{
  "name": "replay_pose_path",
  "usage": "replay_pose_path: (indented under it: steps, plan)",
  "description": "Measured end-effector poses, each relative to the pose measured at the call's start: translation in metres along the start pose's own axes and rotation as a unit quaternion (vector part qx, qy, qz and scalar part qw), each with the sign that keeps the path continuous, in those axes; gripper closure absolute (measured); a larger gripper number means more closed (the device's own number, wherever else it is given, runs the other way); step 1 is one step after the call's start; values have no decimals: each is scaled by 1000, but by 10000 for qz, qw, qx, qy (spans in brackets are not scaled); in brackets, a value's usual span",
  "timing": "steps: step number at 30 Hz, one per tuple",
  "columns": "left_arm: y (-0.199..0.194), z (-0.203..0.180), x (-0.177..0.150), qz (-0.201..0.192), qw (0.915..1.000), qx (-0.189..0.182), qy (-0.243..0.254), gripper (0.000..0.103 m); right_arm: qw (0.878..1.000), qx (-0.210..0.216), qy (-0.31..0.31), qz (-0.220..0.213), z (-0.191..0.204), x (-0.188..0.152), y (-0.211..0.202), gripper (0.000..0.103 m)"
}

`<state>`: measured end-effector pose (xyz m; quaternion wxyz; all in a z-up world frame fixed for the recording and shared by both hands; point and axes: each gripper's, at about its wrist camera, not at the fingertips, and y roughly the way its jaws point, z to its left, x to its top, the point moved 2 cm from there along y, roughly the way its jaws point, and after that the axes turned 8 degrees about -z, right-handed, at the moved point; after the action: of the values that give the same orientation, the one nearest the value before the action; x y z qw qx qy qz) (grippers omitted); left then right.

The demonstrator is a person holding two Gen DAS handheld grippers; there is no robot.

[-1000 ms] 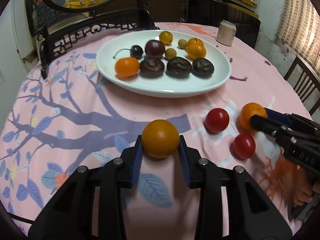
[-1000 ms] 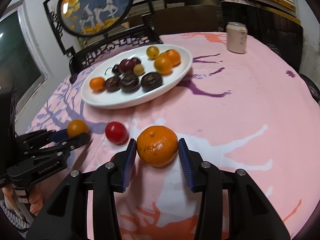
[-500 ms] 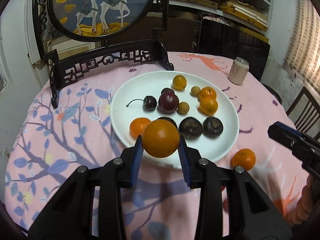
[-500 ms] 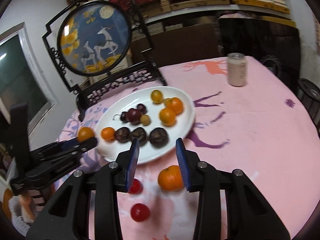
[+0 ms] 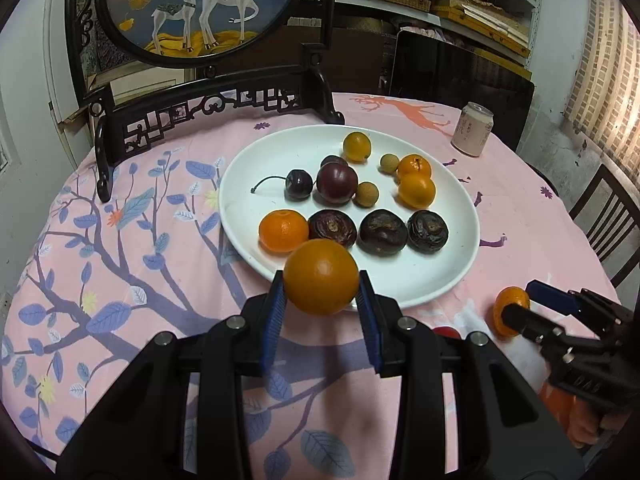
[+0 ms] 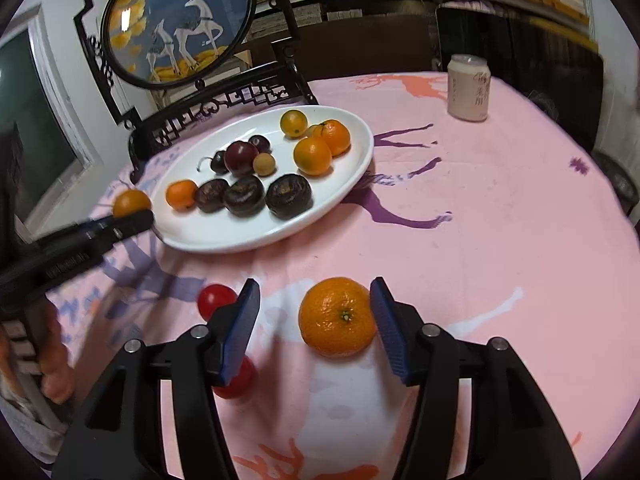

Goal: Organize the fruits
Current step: 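Carry the orange tomato and mandarin onto the white plate and release them, then grasp a red tomato with the left tool while the right tool grasps another red tomato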

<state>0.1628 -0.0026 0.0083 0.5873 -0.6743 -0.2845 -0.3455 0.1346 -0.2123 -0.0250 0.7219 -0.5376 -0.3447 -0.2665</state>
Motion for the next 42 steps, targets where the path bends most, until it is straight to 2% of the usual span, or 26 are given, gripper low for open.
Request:
replay_pose_path:
  steps: [4,9,10,12,13,17,19,21,28,29,30,31,32,38,42]
  plan:
    - [1,0,-2,44,10000,-18,-5,68,9988,-399,-289,2,0,-7,3,46]
    - [-3,-4,-3,3,10000,-19,96,68,9984,-523,-162,161,-13,-11,9,46]
    - [-3,-4,-3,3,9999,-15,107,68,9983,-519,-148,199,-14,-12,10,48]
    - [-2,-5,-4,25,9999,-7,126,68,9980,-593,-106,208,-18,-14,9,61]
    - [-1,-5,-5,46,9999,-6,133,68,9980,-595,-62,204,-20,-14,9,62]
    - [2,-7,-7,87,9998,-16,165,68,9983,-416,371,186,-31,-10,4,63]
    - [3,-8,-5,91,9998,-62,162,68,9981,-332,525,17,-32,-4,-3,63]
    - [9,-9,1,105,9998,-142,86,68,9972,-76,712,-196,-30,9,-10,63]
    - [36,-17,19,211,9997,-92,101,67,9961,516,658,-278,12,65,21,62]
    - [39,-17,20,193,9998,-93,61,55,9947,691,713,-251,19,71,31,62]
    - [41,-16,21,155,9999,-20,36,29,9938,778,763,-214,21,73,37,59]
    - [41,-13,22,68,9999,77,0,23,9929,847,826,-154,23,73,44,53]
    - [40,-10,23,-55,9999,137,-27,23,9928,793,889,-118,21,73,49,44]
    - [33,2,26,-103,9997,103,-181,23,9909,827,955,-459,2,71,27,44]
    - [20,2,18,-126,9997,228,-27,22,9907,847,961,-451,-3,61,9,43]
